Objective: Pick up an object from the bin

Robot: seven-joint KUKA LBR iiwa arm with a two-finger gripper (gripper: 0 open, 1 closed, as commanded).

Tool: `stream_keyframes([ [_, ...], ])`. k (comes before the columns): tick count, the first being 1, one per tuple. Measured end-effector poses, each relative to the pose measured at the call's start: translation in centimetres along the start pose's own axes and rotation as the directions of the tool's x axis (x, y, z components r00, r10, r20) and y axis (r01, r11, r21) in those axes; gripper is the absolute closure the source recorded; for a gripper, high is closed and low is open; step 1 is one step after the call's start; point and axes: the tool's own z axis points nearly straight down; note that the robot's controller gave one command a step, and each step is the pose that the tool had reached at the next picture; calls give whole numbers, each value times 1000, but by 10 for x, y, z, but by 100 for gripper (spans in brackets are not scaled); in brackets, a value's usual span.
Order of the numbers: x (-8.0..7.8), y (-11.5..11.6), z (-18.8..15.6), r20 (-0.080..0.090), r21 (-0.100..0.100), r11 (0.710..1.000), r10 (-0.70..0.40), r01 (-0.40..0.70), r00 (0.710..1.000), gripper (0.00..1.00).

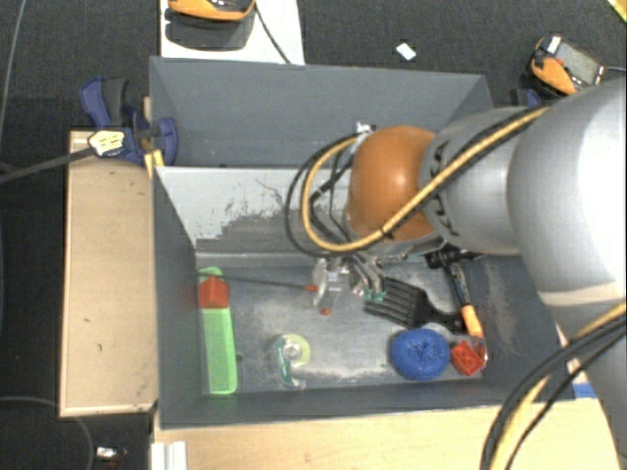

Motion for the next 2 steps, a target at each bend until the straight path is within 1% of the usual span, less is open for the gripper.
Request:
stream_keyframes([
  [1, 0, 0, -5, 2, 0, 1000, 1, -1, 1000, 100],
  [2, 2, -1, -37, -5, 1, 1000, 1, -1, 1000, 100],
])
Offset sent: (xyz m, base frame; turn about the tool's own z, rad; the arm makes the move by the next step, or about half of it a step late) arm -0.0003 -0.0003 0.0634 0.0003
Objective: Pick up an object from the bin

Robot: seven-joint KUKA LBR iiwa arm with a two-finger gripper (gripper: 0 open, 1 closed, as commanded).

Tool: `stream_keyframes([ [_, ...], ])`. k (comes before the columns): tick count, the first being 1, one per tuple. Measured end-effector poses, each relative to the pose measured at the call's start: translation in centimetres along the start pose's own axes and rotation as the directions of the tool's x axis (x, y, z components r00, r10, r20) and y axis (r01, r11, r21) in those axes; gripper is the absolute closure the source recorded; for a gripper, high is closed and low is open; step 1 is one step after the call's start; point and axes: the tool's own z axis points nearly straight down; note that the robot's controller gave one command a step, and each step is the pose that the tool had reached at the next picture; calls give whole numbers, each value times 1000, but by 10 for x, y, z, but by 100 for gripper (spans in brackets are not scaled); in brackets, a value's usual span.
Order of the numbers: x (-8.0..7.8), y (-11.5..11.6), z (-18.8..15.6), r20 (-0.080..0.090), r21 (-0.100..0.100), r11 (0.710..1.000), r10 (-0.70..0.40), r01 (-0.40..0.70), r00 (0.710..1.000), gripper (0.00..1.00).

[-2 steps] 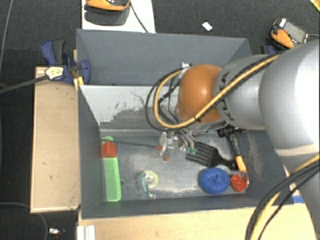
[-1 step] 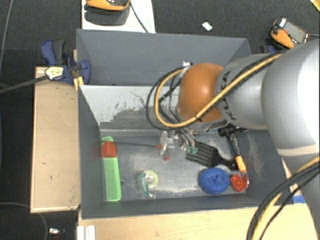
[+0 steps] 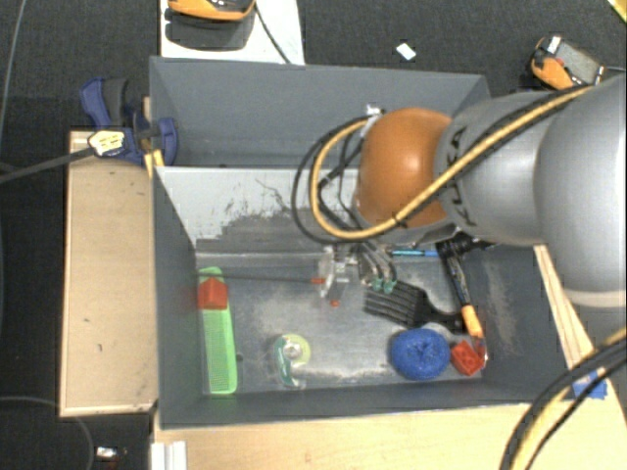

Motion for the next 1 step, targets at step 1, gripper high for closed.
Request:
stream_keyframes([
  [1, -2, 0, -40, 5, -1, 1000, 0, 0, 1000, 100],
])
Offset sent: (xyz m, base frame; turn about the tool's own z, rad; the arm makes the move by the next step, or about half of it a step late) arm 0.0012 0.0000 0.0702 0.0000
